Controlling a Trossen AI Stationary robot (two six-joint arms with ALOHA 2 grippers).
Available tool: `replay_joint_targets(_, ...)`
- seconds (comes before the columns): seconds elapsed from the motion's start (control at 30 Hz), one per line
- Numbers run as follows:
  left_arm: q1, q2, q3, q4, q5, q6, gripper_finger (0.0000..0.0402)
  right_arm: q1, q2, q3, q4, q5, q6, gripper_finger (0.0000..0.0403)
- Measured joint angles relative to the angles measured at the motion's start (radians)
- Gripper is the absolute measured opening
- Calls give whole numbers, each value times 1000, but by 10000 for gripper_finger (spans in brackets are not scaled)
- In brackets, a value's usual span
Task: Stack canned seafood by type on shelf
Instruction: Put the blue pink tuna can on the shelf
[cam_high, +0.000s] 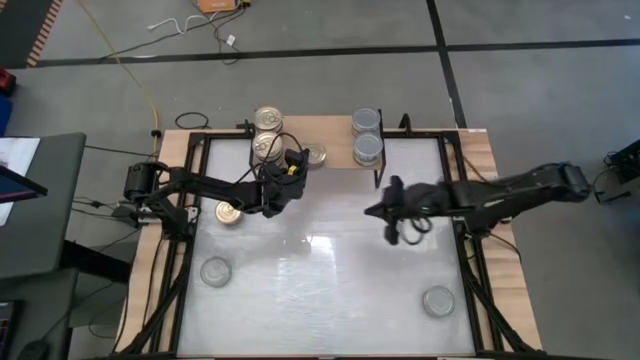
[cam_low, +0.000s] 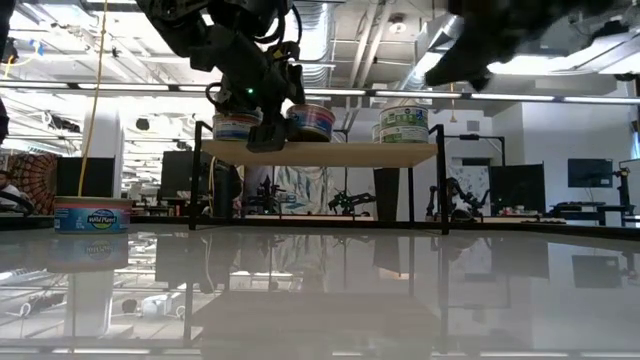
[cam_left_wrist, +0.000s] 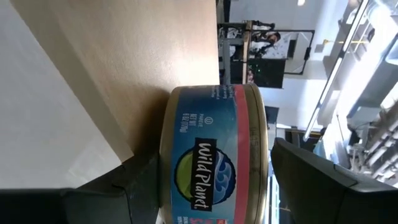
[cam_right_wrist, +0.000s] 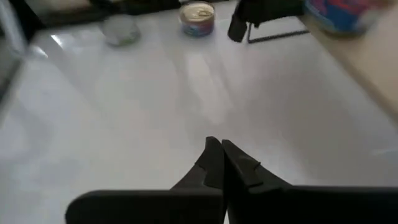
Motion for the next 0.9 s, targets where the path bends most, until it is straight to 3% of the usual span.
replay_joint_targets(0.33,0,0,0,0,6,-6,269,-138,339,283,7,0,-478,17)
replay_joint_targets(0.5,11,0,0,1,117,-27,268,-223,434,357,4,-6,-742,17)
replay_joint_targets(0.63,26,-1,1,4,165,-30,268,-291,462,369,5,-136,-918,17)
replay_joint_targets(0.9,40,-1,1,4,187,-14,268,-360,466,369,175,-233,-943,17)
